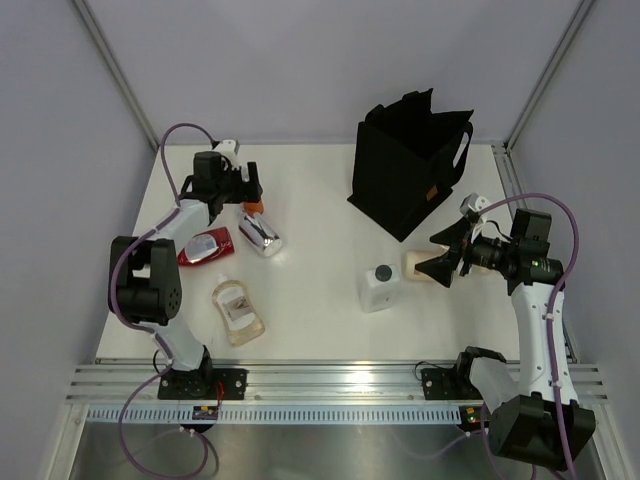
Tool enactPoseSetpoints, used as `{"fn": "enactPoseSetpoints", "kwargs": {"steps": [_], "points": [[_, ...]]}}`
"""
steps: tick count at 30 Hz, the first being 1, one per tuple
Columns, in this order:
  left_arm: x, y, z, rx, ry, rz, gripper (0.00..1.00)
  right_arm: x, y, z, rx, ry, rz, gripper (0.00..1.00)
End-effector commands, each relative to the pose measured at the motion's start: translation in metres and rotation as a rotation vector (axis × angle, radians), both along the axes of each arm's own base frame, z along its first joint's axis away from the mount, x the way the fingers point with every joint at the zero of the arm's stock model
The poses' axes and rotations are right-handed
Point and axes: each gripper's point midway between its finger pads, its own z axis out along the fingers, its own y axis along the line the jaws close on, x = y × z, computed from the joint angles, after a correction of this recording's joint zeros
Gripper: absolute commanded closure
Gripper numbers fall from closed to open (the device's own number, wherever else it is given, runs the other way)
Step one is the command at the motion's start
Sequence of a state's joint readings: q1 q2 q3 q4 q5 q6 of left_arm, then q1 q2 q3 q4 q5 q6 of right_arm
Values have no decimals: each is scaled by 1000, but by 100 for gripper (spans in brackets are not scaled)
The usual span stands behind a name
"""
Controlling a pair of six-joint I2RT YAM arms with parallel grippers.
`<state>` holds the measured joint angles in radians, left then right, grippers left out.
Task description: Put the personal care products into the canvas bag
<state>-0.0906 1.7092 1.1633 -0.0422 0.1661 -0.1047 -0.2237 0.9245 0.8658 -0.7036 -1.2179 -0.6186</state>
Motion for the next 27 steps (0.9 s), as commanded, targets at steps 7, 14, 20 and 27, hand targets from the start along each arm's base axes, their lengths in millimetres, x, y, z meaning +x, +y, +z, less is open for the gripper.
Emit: {"fn": "enactPoseSetpoints", "kwargs": {"steps": [7,14,20,27], "points": [[55,-3,26,66,-147,27,10,-2,0,0,-9,-66,37,0],[61,-6,27,87,-154,40,37,-1,-1,-2,-13,-60,31,0],[56,-11,25,79,-125,12,71,-1,-3,0,-17,-68,25,0],[52,-25,61,-17,-150,-11,100,-2,-5,1,-19,-74,17,0]]}}
